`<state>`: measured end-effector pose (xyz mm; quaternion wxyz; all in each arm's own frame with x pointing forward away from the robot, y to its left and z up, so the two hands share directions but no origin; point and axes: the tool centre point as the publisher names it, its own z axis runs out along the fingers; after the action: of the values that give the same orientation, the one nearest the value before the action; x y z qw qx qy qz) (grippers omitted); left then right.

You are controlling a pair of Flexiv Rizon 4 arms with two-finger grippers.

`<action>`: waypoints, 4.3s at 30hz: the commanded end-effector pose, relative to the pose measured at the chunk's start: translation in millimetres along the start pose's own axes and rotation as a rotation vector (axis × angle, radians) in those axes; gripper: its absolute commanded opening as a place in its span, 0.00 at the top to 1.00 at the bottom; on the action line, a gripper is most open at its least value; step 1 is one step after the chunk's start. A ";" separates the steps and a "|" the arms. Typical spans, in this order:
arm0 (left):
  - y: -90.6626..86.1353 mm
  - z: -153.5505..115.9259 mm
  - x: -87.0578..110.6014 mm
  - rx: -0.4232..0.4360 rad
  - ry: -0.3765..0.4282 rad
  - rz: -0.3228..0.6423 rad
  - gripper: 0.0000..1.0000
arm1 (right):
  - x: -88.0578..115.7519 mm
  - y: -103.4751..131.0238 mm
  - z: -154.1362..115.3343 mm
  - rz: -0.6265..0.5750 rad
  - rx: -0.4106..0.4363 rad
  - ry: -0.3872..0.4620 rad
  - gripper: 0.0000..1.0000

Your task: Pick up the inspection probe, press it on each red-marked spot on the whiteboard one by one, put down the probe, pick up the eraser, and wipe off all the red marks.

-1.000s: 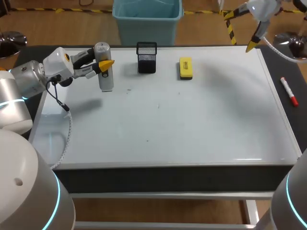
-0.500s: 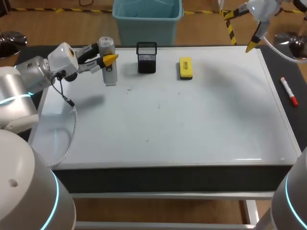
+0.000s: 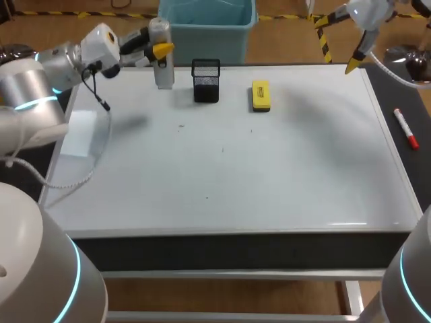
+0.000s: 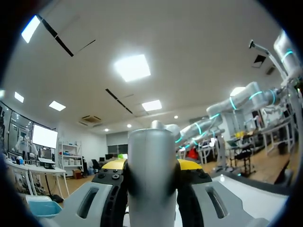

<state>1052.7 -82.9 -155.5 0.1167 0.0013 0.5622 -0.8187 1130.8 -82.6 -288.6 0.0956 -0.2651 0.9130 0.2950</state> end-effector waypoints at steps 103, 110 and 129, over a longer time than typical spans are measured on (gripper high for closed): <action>148.9 77.7 -44.6 0.014 0.152 -0.168 1.00 | -0.5 -0.3 -0.6 -0.002 0.003 0.005 0.00; 149.9 77.2 -42.7 0.004 0.153 -0.163 0.59 | -0.5 -0.3 -0.6 -0.002 0.003 0.005 0.00; 108.7 42.2 -45.1 -0.293 0.019 -0.057 0.00 | -0.5 -0.3 -0.6 -0.002 0.003 0.005 0.00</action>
<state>1150.0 -162.1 -256.7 0.0429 0.0278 0.6125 -0.7888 1130.8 -82.5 -288.8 0.0953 -0.2654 0.9131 0.2946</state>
